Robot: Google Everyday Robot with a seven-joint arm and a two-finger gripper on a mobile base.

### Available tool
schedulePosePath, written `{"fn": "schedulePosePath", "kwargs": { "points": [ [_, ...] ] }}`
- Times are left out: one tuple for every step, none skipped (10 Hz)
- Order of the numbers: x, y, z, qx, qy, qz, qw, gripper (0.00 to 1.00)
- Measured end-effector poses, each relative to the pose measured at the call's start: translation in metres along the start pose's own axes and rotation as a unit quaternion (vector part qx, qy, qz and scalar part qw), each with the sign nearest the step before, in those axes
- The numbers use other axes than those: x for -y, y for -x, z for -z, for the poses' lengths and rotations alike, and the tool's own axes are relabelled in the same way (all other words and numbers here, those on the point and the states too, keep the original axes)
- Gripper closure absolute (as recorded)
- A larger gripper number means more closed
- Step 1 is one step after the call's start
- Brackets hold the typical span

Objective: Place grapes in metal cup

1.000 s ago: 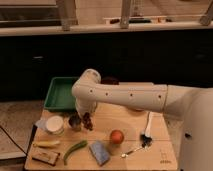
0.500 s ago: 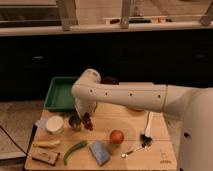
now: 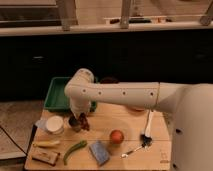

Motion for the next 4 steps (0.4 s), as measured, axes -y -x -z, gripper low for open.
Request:
{"fn": "schedulePosePath", "kwargs": {
  "points": [
    [0.0034,-0.0014,-0.0013,0.001,-0.001,0.003,1.0,1.0],
    [0.0047,-0.0021,-0.0033,0.004,0.001,0.004,1.0,1.0],
    [0.0059,-0.0036,-0.0045,0.005,0.003,0.007,1.0,1.0],
    [0.009,-0.0051,-0.0055,0.006,0.002,0.01,0.9999,1.0]
  ]
}}
